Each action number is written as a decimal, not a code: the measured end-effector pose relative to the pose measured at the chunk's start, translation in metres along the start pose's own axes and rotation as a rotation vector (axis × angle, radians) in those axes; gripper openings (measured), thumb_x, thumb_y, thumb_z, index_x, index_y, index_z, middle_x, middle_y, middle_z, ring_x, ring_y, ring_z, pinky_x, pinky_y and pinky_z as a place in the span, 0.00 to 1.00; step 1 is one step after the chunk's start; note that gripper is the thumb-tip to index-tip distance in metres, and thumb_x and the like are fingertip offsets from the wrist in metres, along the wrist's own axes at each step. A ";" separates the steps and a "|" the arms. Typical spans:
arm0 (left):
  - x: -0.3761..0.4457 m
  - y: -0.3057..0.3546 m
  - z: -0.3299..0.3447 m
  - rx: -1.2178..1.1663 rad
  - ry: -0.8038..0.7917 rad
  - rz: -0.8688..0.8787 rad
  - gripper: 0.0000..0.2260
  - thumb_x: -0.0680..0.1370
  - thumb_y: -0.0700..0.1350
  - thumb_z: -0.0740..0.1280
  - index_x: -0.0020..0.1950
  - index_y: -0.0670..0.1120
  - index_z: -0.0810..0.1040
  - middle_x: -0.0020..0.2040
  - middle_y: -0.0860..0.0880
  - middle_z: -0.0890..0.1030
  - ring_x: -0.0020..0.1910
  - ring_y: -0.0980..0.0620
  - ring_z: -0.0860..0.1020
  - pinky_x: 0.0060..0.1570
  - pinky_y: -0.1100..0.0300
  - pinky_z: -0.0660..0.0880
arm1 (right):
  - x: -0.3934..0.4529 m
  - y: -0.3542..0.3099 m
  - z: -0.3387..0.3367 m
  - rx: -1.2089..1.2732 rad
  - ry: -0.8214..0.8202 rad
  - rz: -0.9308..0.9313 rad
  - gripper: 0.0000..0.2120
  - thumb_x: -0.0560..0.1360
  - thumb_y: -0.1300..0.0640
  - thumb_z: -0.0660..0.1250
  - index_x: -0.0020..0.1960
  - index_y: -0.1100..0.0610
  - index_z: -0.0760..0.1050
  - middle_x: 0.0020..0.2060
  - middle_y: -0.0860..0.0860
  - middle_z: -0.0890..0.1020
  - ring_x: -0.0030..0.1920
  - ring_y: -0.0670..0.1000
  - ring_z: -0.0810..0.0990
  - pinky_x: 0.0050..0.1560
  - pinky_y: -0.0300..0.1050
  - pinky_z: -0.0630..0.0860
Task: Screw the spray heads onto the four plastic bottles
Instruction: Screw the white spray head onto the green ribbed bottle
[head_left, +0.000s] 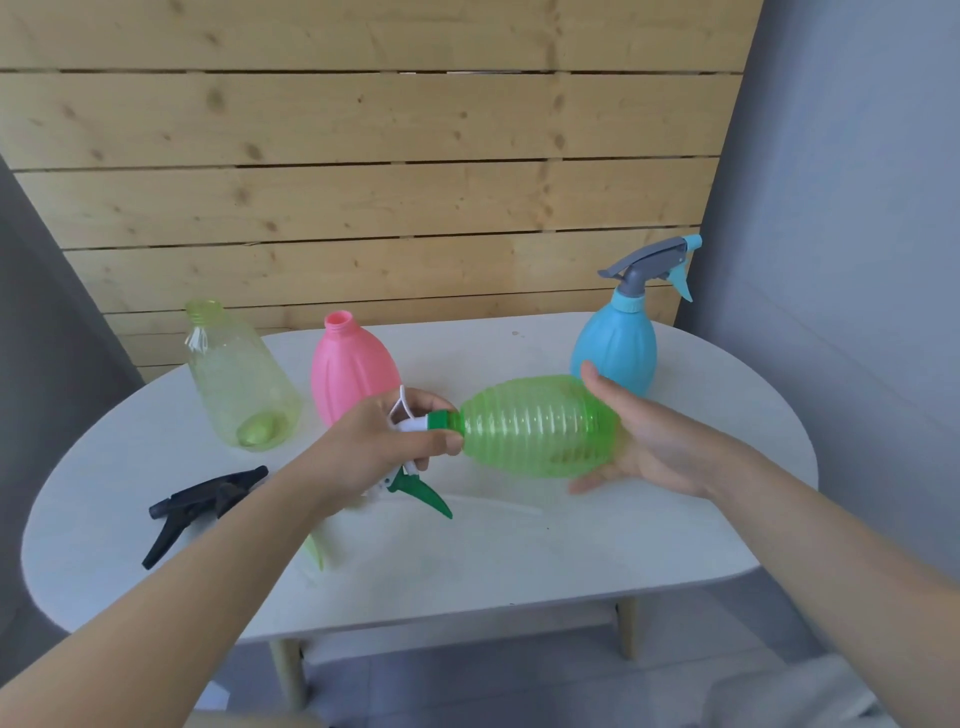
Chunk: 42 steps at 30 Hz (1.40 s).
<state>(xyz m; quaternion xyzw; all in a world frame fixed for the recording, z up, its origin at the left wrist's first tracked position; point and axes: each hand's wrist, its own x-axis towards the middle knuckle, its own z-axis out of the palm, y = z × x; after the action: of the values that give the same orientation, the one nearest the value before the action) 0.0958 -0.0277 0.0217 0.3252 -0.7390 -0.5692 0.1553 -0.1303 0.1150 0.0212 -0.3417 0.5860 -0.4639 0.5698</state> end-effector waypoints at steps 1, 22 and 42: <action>0.000 0.000 -0.001 -0.018 0.012 -0.017 0.20 0.59 0.56 0.76 0.49 0.54 0.79 0.41 0.41 0.83 0.34 0.53 0.75 0.39 0.57 0.70 | -0.002 -0.002 0.001 0.067 -0.006 -0.059 0.33 0.65 0.42 0.72 0.68 0.45 0.67 0.69 0.52 0.69 0.64 0.57 0.74 0.45 0.54 0.81; 0.000 -0.001 -0.002 0.059 -0.078 -0.049 0.14 0.68 0.49 0.76 0.50 0.51 0.78 0.29 0.52 0.77 0.23 0.59 0.72 0.22 0.69 0.65 | -0.004 0.000 0.003 -0.223 0.115 0.081 0.37 0.68 0.27 0.53 0.62 0.55 0.72 0.44 0.59 0.84 0.39 0.60 0.84 0.29 0.45 0.77; -0.003 0.005 0.000 0.028 -0.047 -0.049 0.14 0.68 0.45 0.76 0.50 0.47 0.78 0.29 0.57 0.80 0.25 0.62 0.75 0.23 0.72 0.68 | -0.008 -0.001 0.004 -0.336 0.111 -0.188 0.30 0.58 0.40 0.75 0.58 0.33 0.71 0.66 0.42 0.69 0.66 0.45 0.70 0.52 0.46 0.77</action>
<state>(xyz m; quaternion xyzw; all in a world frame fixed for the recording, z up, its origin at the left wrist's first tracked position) 0.0966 -0.0245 0.0272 0.3317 -0.7422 -0.5699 0.1194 -0.1254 0.1214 0.0249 -0.4590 0.6513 -0.4289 0.4257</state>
